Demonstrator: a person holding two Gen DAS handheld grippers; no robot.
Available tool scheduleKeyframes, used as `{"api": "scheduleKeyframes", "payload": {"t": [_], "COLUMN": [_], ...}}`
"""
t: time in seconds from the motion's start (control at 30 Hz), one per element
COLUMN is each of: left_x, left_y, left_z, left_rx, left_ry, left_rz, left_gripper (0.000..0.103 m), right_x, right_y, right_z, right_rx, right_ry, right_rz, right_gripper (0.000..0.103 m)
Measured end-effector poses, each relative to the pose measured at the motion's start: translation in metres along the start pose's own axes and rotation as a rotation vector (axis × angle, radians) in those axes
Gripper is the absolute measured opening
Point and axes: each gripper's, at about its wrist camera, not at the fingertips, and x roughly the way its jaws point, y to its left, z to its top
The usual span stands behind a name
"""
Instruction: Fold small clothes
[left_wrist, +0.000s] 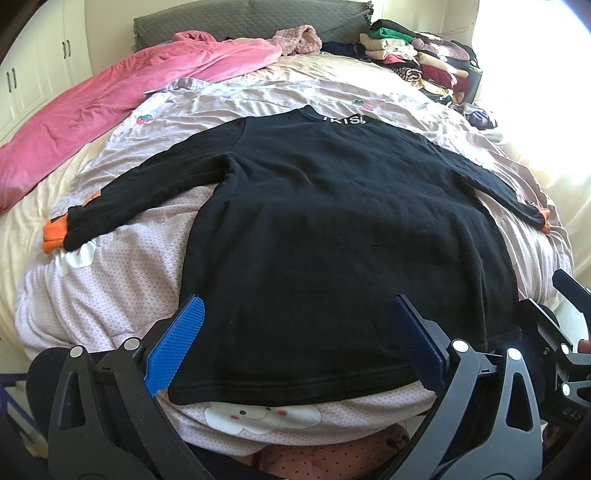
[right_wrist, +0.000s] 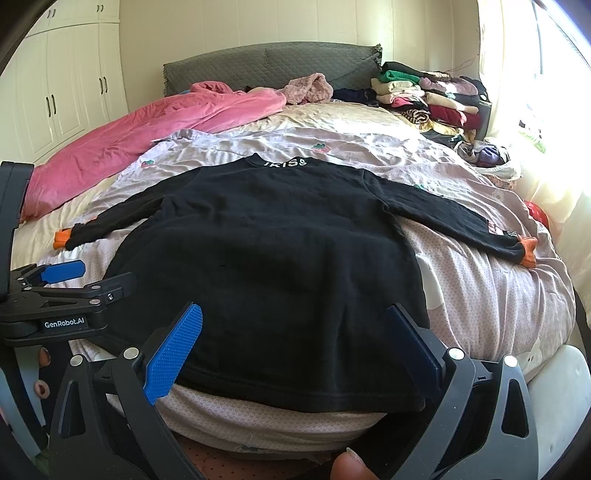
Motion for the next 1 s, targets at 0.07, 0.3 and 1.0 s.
{"api": "scheduleKeyframes", "payload": {"t": [0.07,0.3,1.0], "left_x": [0.0,0.004,0.029], "left_y": [0.001,0.004,-0.018], "left_z": [0.0,0.003,0.058], "left_rx": [0.0,-0.011,0.017], "left_ry": [0.001,0.009,0.005], "left_rz": [-0.001,0.002,-0.026], "left_gripper": [0.094,0.094,0.094], "right_x": [-0.001,-0.001,0.019], "right_y": [0.0,-0.004,-0.047], "right_z": [0.001,0.007,0.05], "right_rx": [0.001,0.009,0.082], "right_ry": [0.001,-0.013,-0.051], "right_rz": [0.002,-0.006,-0.094], "right_gripper": [0.099,0.099,0.099]}}
